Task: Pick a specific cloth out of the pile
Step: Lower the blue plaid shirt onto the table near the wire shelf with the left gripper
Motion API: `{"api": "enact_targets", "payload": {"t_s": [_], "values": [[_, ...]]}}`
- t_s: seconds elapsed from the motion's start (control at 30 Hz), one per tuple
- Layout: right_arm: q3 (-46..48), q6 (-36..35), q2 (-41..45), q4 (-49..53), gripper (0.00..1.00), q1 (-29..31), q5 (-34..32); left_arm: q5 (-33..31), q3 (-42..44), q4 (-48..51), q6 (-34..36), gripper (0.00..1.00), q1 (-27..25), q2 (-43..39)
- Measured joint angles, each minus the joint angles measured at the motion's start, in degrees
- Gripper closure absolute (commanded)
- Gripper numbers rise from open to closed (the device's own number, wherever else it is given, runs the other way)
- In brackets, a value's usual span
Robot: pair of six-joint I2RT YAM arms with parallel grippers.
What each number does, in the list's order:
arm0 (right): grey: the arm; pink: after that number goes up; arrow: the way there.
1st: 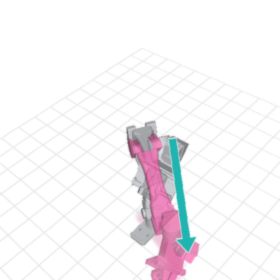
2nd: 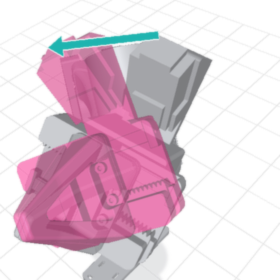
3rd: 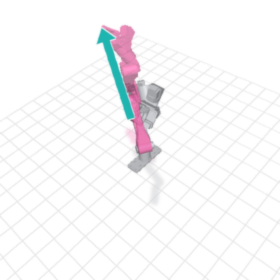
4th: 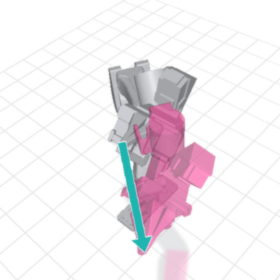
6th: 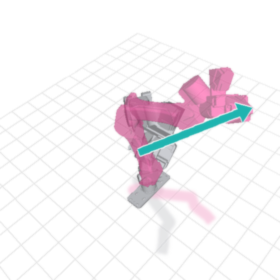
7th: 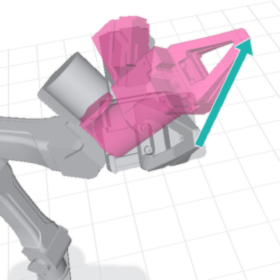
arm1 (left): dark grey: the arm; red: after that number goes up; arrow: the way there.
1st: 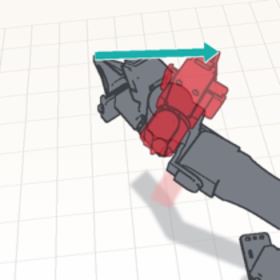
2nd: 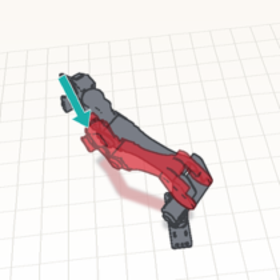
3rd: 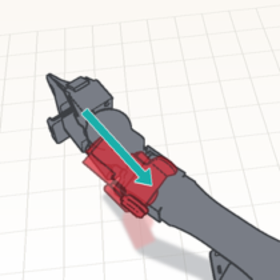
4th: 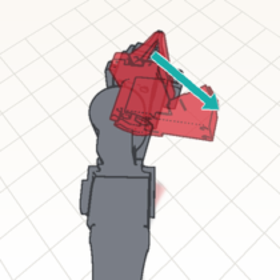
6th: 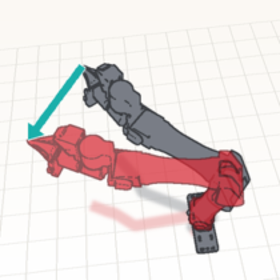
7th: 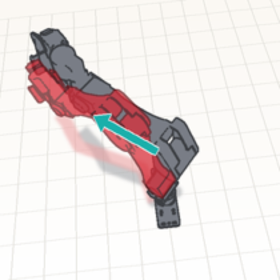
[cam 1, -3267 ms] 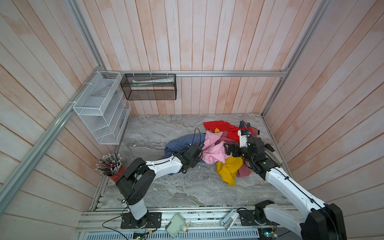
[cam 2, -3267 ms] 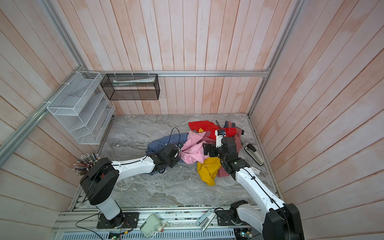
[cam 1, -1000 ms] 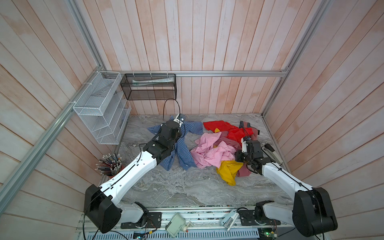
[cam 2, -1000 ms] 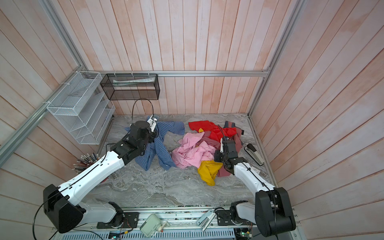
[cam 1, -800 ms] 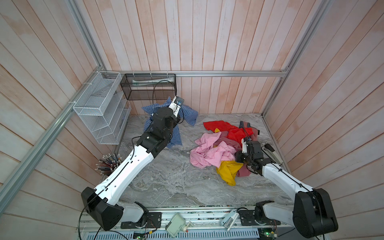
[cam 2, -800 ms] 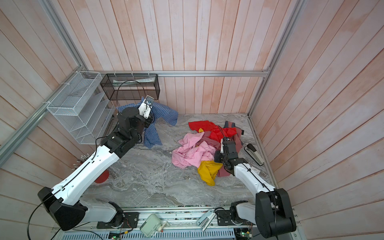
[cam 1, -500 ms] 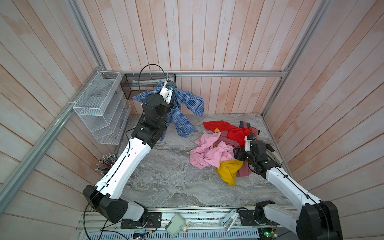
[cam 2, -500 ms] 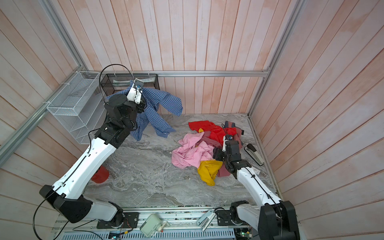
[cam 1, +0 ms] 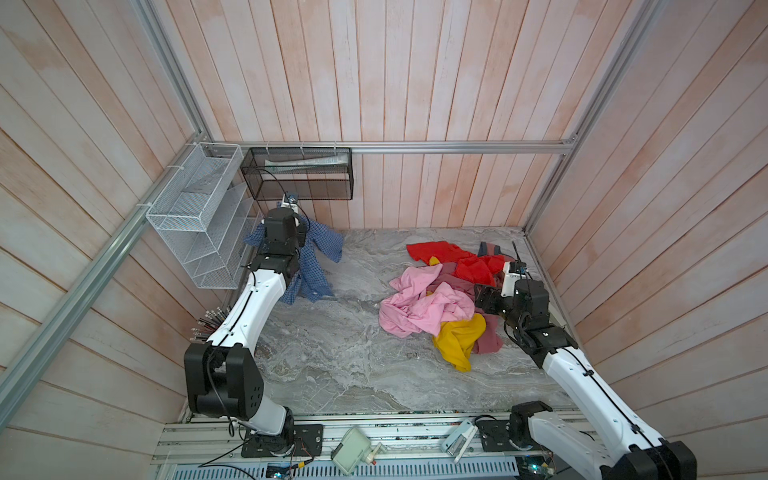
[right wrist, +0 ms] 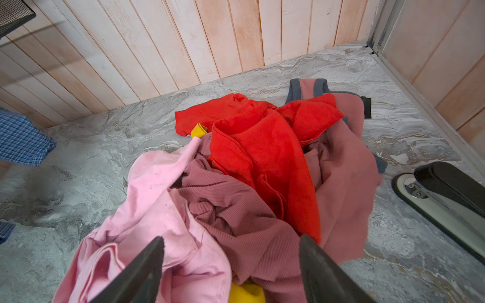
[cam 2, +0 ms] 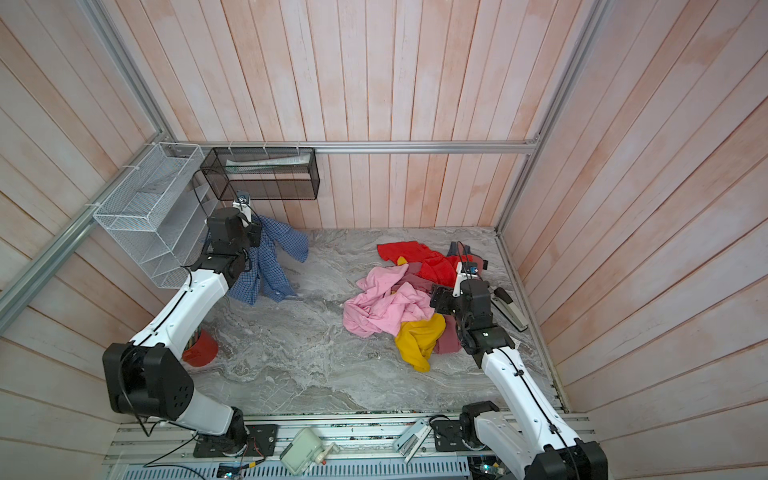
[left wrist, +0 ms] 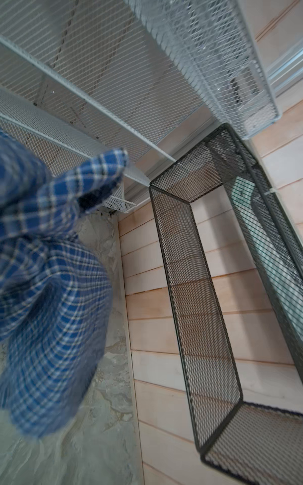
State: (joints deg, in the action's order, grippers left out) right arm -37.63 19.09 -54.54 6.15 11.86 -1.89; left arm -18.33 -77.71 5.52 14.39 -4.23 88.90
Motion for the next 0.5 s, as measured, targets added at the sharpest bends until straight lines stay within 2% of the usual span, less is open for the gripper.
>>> {"api": "enact_targets", "payload": {"t_s": [0.23,0.37,0.5], "values": [[-0.5,0.4,-0.4,0.3,0.19,0.0,0.0,4.7,-3.7,-1.5,-3.3,1.00,1.2,4.7],[-1.0,0.4,-0.4,0.4,0.18,0.0,-0.3,2.4,-2.0,-6.3,1.0,1.00,-1.1,5.9],[-1.0,0.4,-0.3,1.1,0.18,0.0,-0.9,-1.7,3.7,-12.7,7.5,1.00,-6.9,7.2]]}}
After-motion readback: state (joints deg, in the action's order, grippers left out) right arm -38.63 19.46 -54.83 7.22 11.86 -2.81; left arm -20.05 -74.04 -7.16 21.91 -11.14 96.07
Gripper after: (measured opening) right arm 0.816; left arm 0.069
